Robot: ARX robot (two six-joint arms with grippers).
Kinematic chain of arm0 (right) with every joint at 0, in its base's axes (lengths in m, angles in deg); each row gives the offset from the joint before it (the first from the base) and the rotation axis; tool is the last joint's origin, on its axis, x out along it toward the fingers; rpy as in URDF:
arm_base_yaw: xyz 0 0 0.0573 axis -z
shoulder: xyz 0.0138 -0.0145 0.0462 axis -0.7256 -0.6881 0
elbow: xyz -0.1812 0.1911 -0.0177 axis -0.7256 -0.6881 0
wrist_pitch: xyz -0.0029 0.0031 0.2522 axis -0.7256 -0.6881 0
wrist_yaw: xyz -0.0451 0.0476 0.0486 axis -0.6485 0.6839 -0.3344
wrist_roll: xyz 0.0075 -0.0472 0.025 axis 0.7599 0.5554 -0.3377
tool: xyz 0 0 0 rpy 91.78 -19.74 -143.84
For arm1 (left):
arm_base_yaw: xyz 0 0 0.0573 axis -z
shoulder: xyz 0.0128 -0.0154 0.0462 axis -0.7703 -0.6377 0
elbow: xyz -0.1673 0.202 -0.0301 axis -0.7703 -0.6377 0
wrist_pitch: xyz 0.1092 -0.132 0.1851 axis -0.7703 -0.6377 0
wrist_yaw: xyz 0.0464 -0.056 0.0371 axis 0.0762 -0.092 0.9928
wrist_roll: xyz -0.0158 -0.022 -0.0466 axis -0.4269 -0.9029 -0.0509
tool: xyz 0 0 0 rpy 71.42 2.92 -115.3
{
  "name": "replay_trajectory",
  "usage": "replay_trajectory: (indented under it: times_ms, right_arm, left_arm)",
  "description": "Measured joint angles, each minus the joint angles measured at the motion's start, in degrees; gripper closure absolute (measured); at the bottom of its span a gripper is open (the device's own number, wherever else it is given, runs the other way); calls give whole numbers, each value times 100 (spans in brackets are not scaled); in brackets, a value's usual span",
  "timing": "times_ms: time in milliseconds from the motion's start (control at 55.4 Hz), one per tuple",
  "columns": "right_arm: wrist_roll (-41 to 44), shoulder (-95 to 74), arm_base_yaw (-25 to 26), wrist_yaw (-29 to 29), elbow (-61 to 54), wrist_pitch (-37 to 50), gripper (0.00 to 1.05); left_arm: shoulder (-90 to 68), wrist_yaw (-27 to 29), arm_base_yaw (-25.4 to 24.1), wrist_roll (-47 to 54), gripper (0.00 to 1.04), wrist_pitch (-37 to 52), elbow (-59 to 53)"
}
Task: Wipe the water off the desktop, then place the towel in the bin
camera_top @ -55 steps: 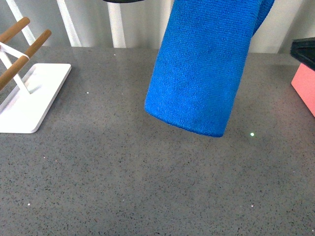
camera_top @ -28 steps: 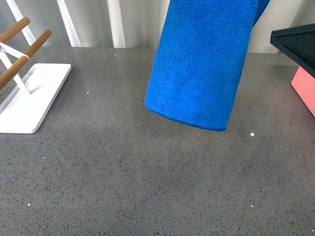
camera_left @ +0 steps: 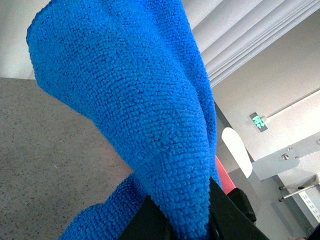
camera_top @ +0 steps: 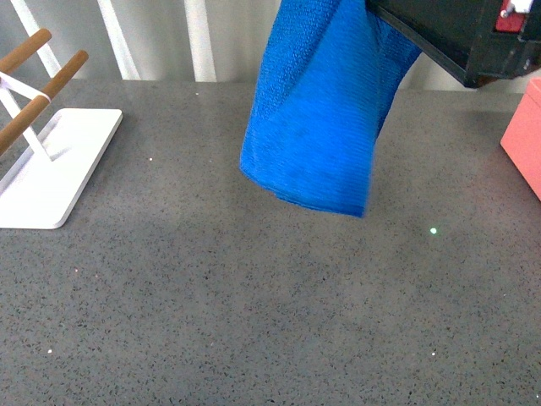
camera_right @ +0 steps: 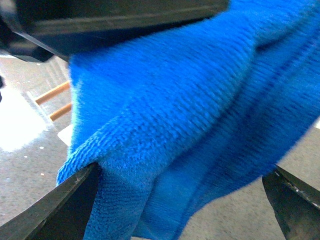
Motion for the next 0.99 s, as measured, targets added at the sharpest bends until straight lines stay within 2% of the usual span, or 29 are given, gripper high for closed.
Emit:
replay_trajectory:
  times_ms: [72,217,469,885,939,993]
  right_arm:
    - [-42,-4,-74,-31,0,20,28]
    - [-151,94,-133,-4,0,107,58]
    - [-271,332,269,181,-55,155,101]
    - [-374,621,721,380,-48,9,102]
    - [-396,632,750,387,-44,-2,102]
    - [-446,643,817,356,-26,-13,102]
  left_arm:
    - [0,0,0,-9,99,0,24]
    - [-4,-9,-46,-37,99,0,52]
    - [-4,-44,-160,-37,99,0,52]
    - [-2,-133,-181,-28,99,-125,39]
    - [-2,-144,-197,-13,93,-153,39]
    - [9,-166,-256,-13,80,-179,39]
